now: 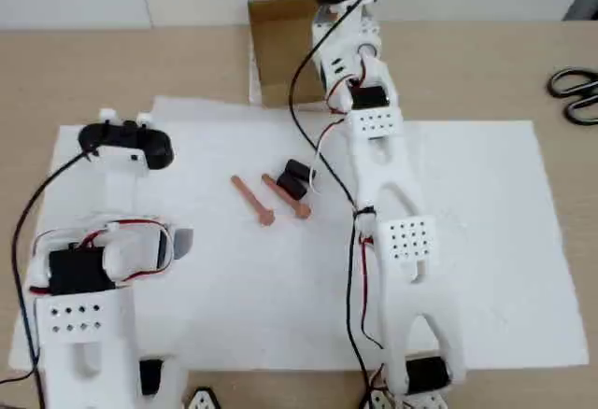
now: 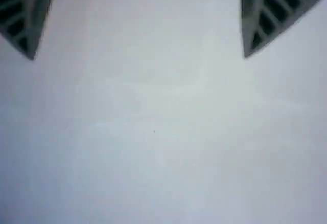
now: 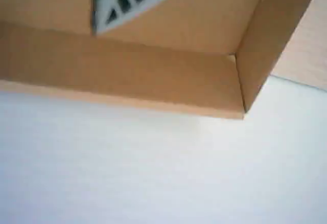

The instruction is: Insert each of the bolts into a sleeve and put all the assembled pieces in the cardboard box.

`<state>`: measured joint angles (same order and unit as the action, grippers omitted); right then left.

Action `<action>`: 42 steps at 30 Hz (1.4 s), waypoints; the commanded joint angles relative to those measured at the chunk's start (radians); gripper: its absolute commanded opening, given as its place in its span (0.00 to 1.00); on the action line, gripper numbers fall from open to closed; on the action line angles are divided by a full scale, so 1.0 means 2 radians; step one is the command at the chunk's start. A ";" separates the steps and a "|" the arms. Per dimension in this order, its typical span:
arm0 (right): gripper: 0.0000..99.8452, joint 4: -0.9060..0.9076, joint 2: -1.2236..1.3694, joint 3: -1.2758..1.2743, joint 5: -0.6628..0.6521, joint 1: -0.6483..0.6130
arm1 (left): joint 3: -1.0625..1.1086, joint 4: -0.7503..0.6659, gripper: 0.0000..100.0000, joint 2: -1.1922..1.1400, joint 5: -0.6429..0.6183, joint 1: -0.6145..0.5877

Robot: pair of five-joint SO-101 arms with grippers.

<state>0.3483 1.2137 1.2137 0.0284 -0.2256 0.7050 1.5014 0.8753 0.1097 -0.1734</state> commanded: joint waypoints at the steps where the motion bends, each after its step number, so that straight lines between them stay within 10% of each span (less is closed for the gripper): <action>1: 0.17 -0.013 -0.016 0.040 -0.006 -0.007 | -0.018 0.002 0.24 -0.002 0.000 0.000; 10: 0.17 0.150 -0.016 0.239 -0.007 -0.023 | -0.018 0.002 0.24 -0.002 0.000 -0.001; 28: 0.17 0.682 -0.355 0.233 -0.003 -0.116 | -0.018 -0.004 0.25 -0.003 -0.046 -0.001; 42: 0.17 0.692 -0.565 0.210 -0.028 -0.141 | 0.022 -0.031 0.25 -0.001 -0.064 -0.001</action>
<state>1.7215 0.2117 1.6510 0.0115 -0.5002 0.7557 1.4630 0.8753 -0.0100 -0.1734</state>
